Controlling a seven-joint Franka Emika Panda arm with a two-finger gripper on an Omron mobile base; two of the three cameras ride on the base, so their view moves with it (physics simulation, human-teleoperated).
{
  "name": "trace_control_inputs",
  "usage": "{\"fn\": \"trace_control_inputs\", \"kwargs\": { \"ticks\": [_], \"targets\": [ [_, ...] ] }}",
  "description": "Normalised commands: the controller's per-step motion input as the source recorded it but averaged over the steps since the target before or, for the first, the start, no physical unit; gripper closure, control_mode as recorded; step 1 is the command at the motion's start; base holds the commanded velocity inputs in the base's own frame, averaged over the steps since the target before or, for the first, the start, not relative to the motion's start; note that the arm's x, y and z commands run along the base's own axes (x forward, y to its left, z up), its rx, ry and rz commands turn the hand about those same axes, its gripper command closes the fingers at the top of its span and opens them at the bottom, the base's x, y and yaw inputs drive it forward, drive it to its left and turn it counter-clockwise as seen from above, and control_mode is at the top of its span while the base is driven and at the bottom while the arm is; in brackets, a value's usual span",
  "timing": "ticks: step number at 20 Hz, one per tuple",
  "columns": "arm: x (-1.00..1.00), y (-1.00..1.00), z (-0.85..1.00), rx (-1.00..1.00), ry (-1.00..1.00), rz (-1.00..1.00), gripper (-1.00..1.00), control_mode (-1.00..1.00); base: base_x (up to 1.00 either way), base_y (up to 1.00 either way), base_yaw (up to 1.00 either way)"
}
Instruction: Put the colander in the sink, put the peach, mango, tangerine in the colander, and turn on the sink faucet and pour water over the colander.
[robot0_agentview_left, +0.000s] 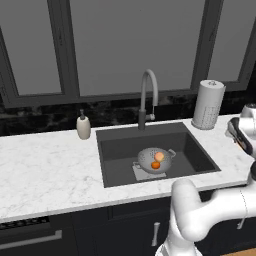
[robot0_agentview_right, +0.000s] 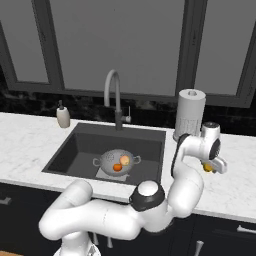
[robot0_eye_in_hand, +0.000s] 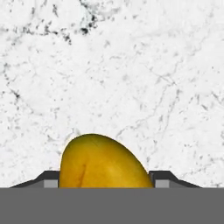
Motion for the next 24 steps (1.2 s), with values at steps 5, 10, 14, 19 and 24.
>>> {"fn": "trace_control_inputs", "kwargs": {
  "ticks": [5, 10, 14, 19, 24],
  "targets": [
    [-0.58, 0.81, 0.12, -0.23, -0.41, 0.32, 1.0, -1.0, 0.0, 0.0, 0.0],
    [-0.9, 1.0, 0.5, -0.3, -0.3, 0.2, 1.0, -1.0, 0.0, 0.0, 0.0],
    [-0.8, 0.98, 0.84, -0.32, -0.05, 0.28, 1.0, -1.0, 0.0, 0.0, 0.0],
    [-0.52, 0.83, 0.82, -0.31, 0.06, 0.56, 1.0, -1.0, 0.0, 0.0, 0.0],
    [-0.21, 0.53, 0.64, -0.22, 0.18, 0.72, 1.0, -1.0, 0.0, 0.0, 0.0]
  ]
}}
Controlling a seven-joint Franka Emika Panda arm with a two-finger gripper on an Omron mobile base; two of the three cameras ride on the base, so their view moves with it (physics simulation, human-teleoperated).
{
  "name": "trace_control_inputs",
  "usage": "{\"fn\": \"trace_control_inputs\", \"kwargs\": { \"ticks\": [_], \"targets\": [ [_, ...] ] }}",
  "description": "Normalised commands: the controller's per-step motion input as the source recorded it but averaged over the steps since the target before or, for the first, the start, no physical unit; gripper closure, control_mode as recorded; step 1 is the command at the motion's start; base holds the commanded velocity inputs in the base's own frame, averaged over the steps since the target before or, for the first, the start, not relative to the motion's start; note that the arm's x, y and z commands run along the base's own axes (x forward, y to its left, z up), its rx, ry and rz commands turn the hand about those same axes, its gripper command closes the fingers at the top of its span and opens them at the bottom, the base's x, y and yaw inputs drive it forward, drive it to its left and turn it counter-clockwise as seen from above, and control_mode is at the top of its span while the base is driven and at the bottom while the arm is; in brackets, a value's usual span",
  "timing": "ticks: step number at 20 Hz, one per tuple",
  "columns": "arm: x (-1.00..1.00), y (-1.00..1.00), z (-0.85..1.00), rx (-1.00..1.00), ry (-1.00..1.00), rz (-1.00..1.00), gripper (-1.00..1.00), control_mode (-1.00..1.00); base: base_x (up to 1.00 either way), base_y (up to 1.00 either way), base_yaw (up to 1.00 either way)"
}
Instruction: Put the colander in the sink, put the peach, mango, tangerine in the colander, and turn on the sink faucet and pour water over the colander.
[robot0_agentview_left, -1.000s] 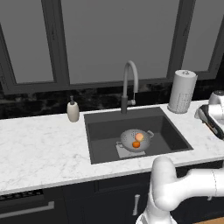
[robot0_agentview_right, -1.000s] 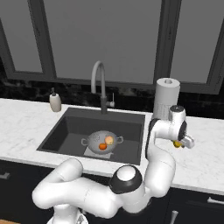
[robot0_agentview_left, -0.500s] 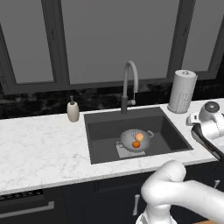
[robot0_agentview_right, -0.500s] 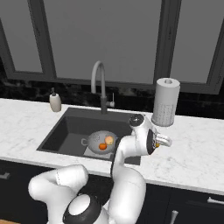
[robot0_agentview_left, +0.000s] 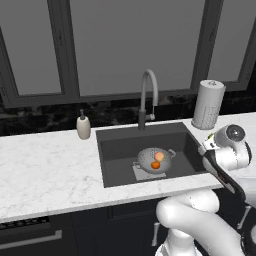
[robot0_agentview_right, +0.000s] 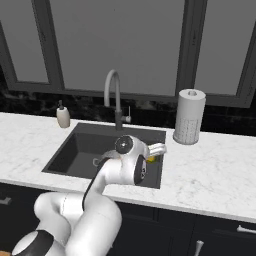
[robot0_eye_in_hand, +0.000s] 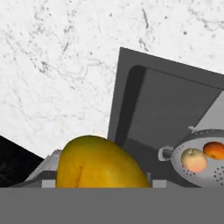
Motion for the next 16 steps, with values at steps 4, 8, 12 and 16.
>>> {"fn": "trace_control_inputs", "kwargs": {
  "ticks": [4, 8, 12, 16],
  "targets": [
    [0.0, 0.27, 0.62, -0.03, 0.25, 0.6, 1.0, -1.0, 0.0, 0.0, 0.0],
    [0.07, 0.17, 0.54, 0.0, 0.33, 0.45, 1.0, -1.0, 0.0, 0.0, 0.0],
    [0.32, 0.33, 0.19, 0.0, 0.24, 0.15, 1.0, -1.0, 0.0, 0.0, 0.0],
    [0.29, 0.02, 0.0, 0.0, 0.16, 0.1, 1.0, -1.0, 0.0, 0.0, 0.0]
  ]
}}
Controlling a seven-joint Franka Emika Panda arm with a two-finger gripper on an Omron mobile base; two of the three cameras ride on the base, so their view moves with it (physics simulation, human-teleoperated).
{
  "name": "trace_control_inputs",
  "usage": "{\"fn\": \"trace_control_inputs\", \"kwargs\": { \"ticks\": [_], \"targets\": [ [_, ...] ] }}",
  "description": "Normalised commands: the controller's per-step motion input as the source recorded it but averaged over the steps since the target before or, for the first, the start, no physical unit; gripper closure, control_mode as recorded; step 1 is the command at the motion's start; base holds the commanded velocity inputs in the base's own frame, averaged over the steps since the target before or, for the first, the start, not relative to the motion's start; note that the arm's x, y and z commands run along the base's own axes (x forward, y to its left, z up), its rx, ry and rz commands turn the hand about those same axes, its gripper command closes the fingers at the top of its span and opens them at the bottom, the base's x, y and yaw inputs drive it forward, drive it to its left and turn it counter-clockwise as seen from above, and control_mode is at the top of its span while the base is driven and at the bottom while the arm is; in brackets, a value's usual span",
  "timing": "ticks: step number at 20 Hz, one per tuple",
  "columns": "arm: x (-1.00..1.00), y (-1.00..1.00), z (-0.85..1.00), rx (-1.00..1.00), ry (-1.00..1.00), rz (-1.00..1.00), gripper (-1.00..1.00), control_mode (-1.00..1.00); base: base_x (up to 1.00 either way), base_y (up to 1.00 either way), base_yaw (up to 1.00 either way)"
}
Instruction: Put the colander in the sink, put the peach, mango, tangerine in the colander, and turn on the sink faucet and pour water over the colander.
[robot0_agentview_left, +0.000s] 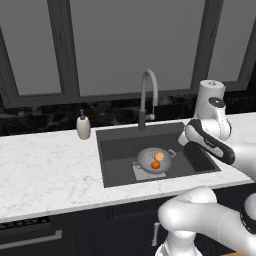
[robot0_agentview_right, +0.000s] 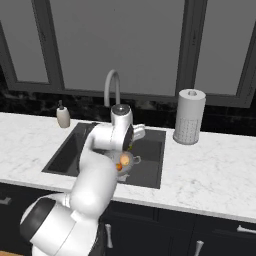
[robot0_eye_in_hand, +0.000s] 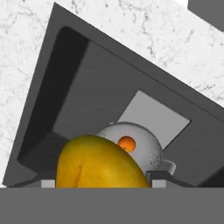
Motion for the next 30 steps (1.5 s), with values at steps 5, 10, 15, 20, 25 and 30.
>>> {"fn": "trace_control_inputs", "kwargs": {
  "ticks": [5, 10, 15, 20, 25, 30],
  "targets": [
    [0.07, 0.0, -0.24, 0.04, 0.05, 0.01, 1.0, -1.0, 0.0, 0.0, 0.0],
    [0.0, 0.0, -0.51, 0.1, -0.05, 0.0, 1.0, -1.0, 0.0, 0.0, 0.0],
    [0.0, 0.05, -0.5, 0.08, -0.11, 0.0, 1.0, -1.0, 0.0, 0.0, 0.0],
    [0.17, 0.18, -0.45, 0.02, -0.06, 0.0, 1.0, -1.0, 0.0, 0.0, 0.0],
    [0.48, 0.13, -0.46, 0.0, 0.0, 0.01, 1.0, -1.0, 0.0, 0.0, 0.0],
    [0.42, 0.01, -0.36, 0.0, 0.0, 0.0, 1.0, -1.0, 0.0, 0.0, 0.0]
  ]
}}
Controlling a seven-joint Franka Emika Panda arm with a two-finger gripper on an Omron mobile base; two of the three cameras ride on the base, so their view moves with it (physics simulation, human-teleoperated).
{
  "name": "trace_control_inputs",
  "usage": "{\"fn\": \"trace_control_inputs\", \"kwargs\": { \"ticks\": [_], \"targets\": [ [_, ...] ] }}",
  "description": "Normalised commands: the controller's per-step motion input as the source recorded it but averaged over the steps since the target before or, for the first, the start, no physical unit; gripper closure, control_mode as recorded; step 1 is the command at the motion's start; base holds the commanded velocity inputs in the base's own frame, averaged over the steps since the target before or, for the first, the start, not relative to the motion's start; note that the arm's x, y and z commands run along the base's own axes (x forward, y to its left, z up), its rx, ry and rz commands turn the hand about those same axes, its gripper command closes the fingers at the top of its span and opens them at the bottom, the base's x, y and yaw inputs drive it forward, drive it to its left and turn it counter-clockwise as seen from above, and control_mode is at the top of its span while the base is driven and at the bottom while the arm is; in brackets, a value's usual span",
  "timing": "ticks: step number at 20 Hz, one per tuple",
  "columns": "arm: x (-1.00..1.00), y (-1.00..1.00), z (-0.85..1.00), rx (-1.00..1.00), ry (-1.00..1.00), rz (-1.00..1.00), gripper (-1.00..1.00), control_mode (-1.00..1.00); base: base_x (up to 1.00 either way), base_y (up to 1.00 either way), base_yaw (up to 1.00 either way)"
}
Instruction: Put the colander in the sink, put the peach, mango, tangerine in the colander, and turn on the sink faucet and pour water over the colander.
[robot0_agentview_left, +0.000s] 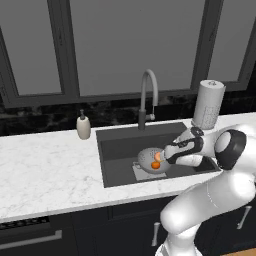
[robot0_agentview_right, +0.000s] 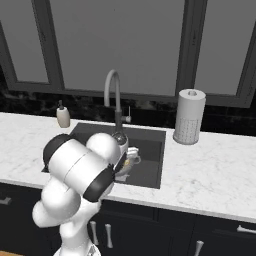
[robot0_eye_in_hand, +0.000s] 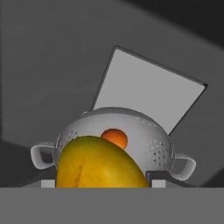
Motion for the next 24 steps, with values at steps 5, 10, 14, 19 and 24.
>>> {"fn": "trace_control_inputs", "kwargs": {
  "ticks": [5, 10, 14, 19, 24],
  "targets": [
    [0.37, 0.0, -0.29, 0.01, 0.03, 0.0, 1.0, -1.0, 0.0, 0.0, 0.0],
    [0.36, -0.03, -0.35, 0.05, 0.01, 0.01, 1.0, -1.0, 0.0, 0.0, 0.0],
    [0.2, -0.3, -0.41, 0.11, 0.0, 0.01, 1.0, -1.0, 0.0, 0.0, 0.0],
    [0.1, -0.42, -0.46, 0.14, 0.0, 0.0, 1.0, -1.0, 0.0, 0.0, 0.0],
    [0.21, -0.17, -0.53, 0.08, 0.0, 0.0, 1.0, -1.0, 0.0, 0.0, 0.0]
  ]
}}
